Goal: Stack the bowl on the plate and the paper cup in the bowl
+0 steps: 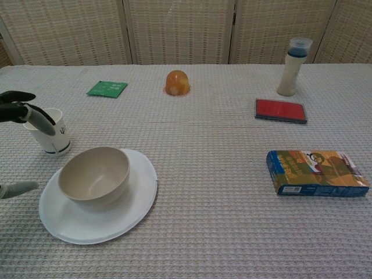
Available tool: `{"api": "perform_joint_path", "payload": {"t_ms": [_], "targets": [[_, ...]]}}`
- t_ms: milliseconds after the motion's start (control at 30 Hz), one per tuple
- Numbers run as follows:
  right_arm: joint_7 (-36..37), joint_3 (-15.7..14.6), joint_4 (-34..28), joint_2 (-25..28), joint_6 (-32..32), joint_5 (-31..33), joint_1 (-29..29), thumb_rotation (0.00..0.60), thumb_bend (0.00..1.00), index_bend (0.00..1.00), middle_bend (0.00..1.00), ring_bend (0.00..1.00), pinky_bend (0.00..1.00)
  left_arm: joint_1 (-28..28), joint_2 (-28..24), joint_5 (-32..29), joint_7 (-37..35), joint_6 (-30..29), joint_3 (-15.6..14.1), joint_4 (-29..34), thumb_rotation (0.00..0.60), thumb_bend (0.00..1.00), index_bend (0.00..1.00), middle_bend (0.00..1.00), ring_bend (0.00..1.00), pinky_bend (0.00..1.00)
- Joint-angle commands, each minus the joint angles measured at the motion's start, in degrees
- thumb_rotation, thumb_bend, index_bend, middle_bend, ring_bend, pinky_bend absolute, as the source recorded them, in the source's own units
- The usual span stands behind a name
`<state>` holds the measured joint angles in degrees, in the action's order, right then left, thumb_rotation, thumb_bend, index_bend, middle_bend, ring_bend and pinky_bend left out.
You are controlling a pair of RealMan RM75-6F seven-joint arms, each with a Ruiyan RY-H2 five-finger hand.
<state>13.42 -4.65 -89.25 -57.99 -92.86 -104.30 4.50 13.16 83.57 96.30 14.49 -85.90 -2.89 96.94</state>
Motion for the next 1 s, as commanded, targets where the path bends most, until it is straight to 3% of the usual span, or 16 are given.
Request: {"api": "perform_joint_path", "payload": {"t_ms": [33,233,533,733,1000], "targets": [[-0.2,0.1,-0.1,-0.1,0.1,0.2,0.0,0.6,0.15,0.1,0.03,0.0,0.0,0.3,-3.8,0.8,-0.6,-1.5,2.7,3.0,0.6,0.2,0.34,0.28,0.06,0.24],[-1.0,0.4,-0.4,-0.3,0.6,0.9,0.0,0.6,0.15,0.09,0.03,0.0,0.0,3.3,-11.5,-5.3,0.8,3.2,8.0,7.8,0.6,0.2,0.31,0.28,0.06,0.24],[-3.6,0.7,-1.2,-0.8,2.5,2.0,0.4,0.6,0.15,0.09,0.03,0.0,0.0,8.9,-14.8,-13.5,-2.5,13.6,11.8,3.5,0.6,0.2,0.34,0.27,0.05,0.23],[-5.1,1.3,-1.7,-1.2,4.2,3.7,0.8,0.6,0.16,0.09,0.03,0.0,0.0,13.5,-20.4,-22.8,-0.8,23.7,14.3,6.5,0.6,0.2,0.16,0.15,0.0,0.23],[-7.1,1.8,-2.5,-1.7,6.4,5.1,1.6,0.6,0.16,0.1,0.03,0.0,0.0,18.7,-22.3,-30.1,-0.8,31.6,16.1,6.1,0.6,0.2,0.13,0.14,0.0,0.23]]}}
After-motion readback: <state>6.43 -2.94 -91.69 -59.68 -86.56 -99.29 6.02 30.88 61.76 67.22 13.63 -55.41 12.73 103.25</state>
